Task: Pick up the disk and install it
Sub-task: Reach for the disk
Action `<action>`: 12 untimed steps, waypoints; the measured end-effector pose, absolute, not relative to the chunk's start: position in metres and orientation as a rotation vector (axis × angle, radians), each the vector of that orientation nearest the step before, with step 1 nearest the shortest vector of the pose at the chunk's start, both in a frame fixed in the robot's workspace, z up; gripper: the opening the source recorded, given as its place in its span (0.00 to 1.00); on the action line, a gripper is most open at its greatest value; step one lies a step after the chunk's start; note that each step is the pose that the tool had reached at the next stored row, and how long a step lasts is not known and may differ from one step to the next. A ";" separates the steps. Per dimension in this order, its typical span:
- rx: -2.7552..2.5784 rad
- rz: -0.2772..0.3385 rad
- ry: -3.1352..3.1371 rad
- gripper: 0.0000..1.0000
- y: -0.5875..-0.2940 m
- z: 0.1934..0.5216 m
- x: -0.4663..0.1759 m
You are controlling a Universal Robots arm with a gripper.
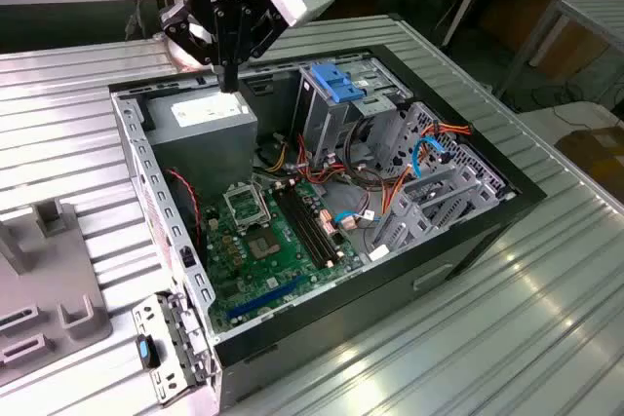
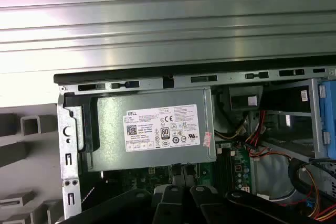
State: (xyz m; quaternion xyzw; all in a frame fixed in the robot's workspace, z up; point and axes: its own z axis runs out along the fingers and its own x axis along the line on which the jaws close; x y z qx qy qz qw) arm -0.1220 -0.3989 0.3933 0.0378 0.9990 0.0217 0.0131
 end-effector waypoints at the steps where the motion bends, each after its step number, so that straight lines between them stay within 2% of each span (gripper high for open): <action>1: 0.118 0.068 3.112 0.11 -0.399 0.393 -0.122; 12: 0.118 0.068 3.112 0.11 -0.399 0.393 -0.122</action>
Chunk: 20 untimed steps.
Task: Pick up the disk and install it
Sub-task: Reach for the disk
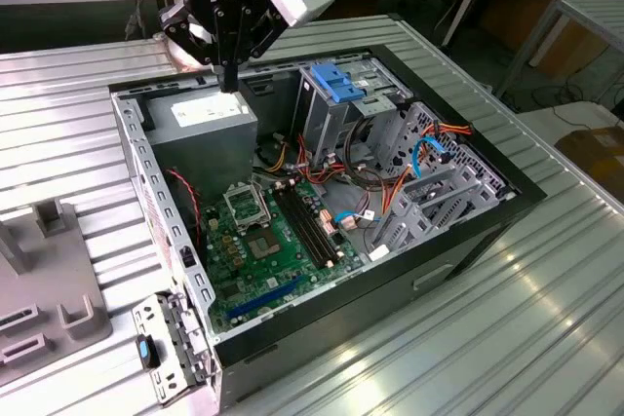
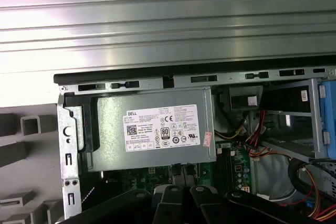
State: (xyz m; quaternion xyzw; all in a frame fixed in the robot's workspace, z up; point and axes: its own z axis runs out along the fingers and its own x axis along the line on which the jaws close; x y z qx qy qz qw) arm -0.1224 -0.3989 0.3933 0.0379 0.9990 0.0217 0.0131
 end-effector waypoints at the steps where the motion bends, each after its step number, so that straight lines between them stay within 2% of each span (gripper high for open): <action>1: 0.118 0.068 3.113 0.11 -0.399 0.393 -0.124; 20: 0.118 0.068 3.113 0.11 -0.399 0.390 -0.179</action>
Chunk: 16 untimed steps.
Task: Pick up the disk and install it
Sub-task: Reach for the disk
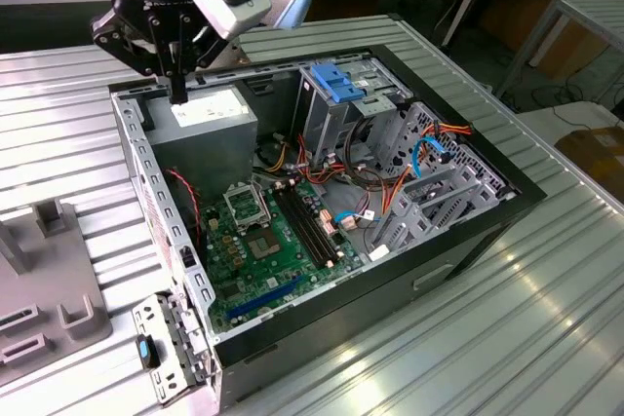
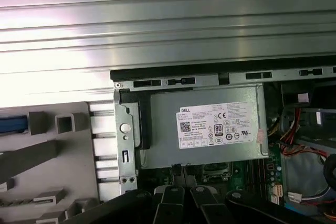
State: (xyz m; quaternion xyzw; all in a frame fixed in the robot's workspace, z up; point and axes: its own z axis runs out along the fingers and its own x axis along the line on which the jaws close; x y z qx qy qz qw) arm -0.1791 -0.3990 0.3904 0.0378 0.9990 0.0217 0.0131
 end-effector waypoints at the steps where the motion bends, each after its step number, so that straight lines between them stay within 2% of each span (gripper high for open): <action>1: 0.118 0.068 3.112 0.11 -0.399 0.390 -0.183; 16: 0.118 0.068 3.112 0.11 -0.399 0.387 -0.250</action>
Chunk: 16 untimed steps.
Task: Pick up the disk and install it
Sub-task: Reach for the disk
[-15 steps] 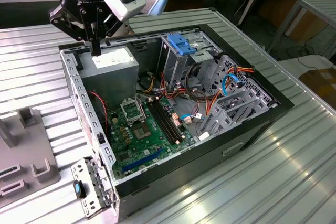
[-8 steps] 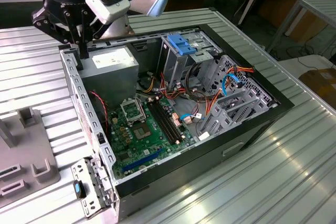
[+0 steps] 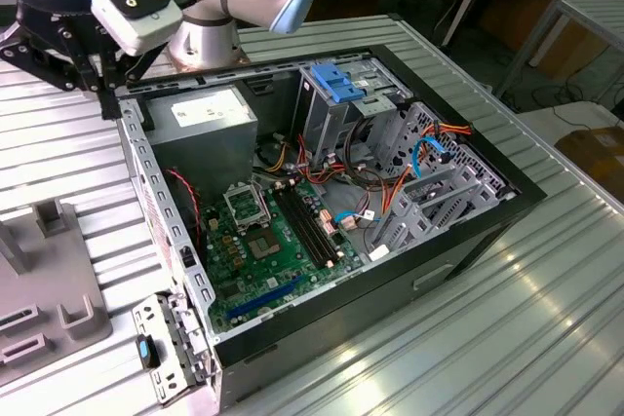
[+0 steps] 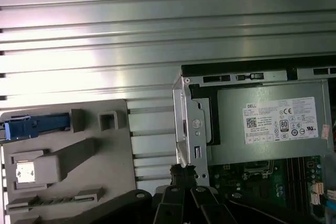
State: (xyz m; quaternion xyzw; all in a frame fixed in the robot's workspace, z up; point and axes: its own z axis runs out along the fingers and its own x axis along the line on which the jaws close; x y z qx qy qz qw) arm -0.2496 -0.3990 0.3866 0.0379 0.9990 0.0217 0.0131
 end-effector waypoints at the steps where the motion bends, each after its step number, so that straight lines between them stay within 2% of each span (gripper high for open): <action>1: 0.118 0.068 3.113 0.11 -0.399 0.387 -0.252; 16: 0.118 0.068 3.113 0.11 -0.399 0.383 -0.342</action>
